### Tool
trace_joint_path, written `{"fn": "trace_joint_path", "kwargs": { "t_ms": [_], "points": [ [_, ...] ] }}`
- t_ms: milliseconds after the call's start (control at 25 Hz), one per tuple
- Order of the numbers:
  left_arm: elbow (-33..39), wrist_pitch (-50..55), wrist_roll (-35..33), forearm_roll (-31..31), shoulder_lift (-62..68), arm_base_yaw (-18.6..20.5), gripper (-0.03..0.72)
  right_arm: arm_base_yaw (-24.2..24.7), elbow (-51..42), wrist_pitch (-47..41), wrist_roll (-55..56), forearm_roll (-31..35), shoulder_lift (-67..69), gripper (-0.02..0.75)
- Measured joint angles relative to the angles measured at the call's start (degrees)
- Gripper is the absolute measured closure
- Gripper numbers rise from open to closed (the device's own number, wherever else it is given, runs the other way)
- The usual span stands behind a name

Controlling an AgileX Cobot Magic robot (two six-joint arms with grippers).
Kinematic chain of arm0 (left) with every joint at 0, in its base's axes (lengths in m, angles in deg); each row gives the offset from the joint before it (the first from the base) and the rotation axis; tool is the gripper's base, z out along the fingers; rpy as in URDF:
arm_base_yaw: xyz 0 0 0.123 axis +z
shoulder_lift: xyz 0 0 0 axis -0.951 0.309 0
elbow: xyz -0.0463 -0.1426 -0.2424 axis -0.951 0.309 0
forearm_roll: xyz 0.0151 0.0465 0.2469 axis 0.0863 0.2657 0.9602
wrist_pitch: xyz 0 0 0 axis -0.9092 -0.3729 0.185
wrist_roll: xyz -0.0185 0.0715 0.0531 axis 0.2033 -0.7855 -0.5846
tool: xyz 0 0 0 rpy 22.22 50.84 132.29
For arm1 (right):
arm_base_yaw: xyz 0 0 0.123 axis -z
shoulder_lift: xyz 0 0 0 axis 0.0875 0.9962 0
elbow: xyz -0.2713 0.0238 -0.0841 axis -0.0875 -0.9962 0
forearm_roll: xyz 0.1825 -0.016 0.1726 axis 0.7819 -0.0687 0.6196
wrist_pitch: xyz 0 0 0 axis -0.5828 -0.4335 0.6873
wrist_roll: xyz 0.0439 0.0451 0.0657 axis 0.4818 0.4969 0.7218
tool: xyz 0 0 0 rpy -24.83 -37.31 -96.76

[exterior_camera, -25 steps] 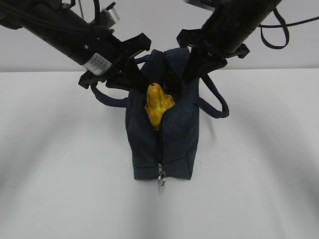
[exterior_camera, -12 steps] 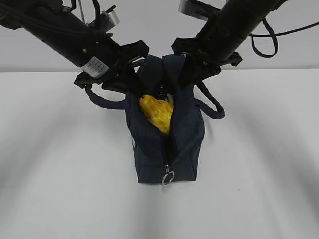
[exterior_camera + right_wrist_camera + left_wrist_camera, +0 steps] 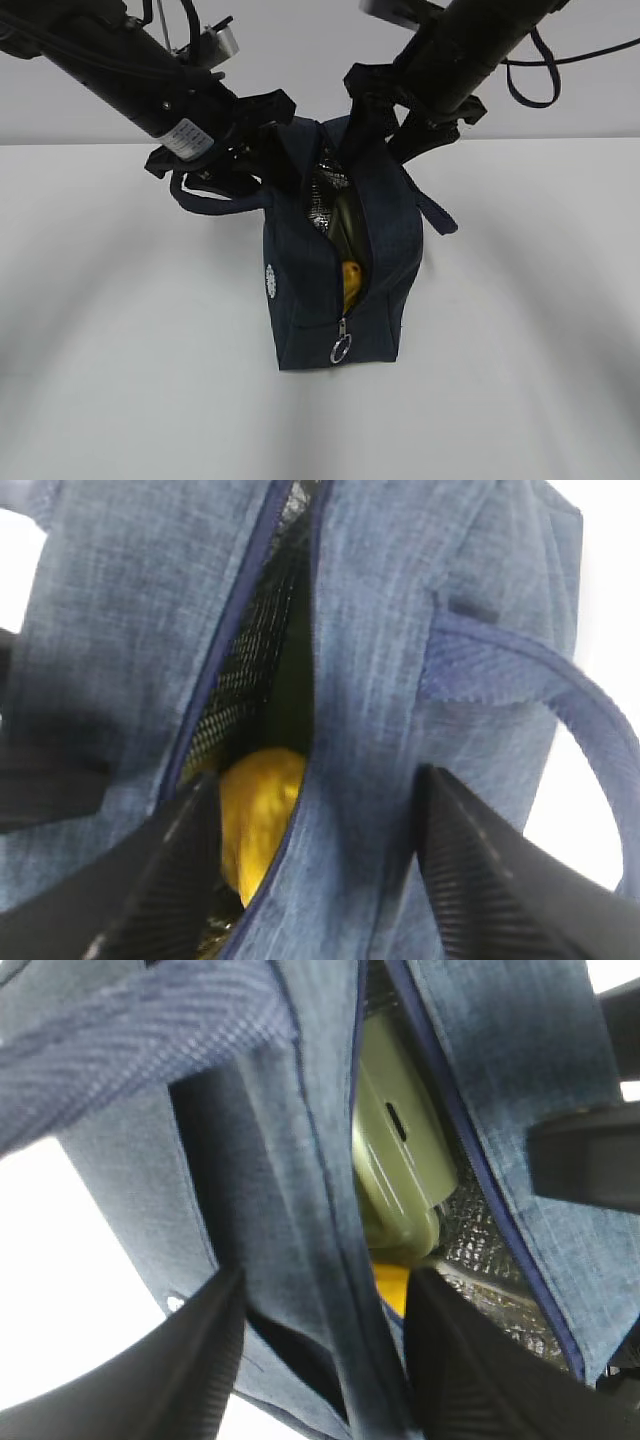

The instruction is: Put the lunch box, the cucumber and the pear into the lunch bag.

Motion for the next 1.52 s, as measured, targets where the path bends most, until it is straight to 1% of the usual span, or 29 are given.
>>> {"fn": "trace_joint_path", "kwargs": {
  "t_ms": [160,280,440,520,560,680,800,920,1040,1120,1320,1400,1520],
  "points": [
    [0.00,0.71,-1.25,-0.87,0.00,0.00,0.308,0.00,0.00,-0.13,0.00,-1.63,-4.20,0.269],
    [0.00,0.77,-3.98,-2.89,-0.06,-0.07,0.308,0.00,-0.67,0.06,-0.14,-1.56,-7.40,0.269],
    [0.00,-0.03,-7.07,-3.55,-1.84,-0.07,0.308,0.00,-8.66,3.57,-2.87,-0.20,-11.96,0.269],
    [0.00,-0.83,-8.42,-3.55,-3.48,-0.07,0.308,0.00,-15.58,6.79,-6.48,1.45,-15.22,0.269],
    [0.00,-1.07,-8.71,-3.55,-3.98,-0.07,0.308,0.00,-18.77,8.21,-9.10,2.76,-16.79,0.269],
    [0.00,-1.09,-9.09,-3.49,-4.73,-0.07,0.307,0.00,-30.57,13.43,-19.32,10.08,-22.99,0.269],
    [0.00,-0.67,-9.26,-3.15,-4.73,-0.07,0.307,0.00,-41.02,16.78,-34.31,20.29,-28.42,0.269],
    [0.00,0.05,-9.62,-2.83,-5.01,-0.07,0.307,0.00,-50.05,18.11,-49.10,30.55,-31.37,0.269],
    [0.00,0.71,-9.74,-2.12,-5.85,-0.07,0.307,0.00,-56.99,19.10,-59.45,37.46,-31.89,0.269],
    [0.00,1.09,-9.80,-1.30,-6.32,-0.07,0.307,0.00,-60.03,19.70,-63.82,40.36,-31.47,0.269],
    [0.00,1.61,-9.80,-0.60,-6.81,-0.07,0.307,0.00,-61.42,20.40,-66.05,43.71,-27.68,0.269],
    [0.00,1.99,-9.80,-0.45,-6.81,-0.07,0.307,0.00,-61.42,21.22,-67.20,44.10,-26.28,0.269],
    [0.00,2.38,-9.80,-0.01,-6.81,-0.07,0.307,0.00,-61.42,20.28,-73.61,43.97,-23.99,0.269]
  ]
}}
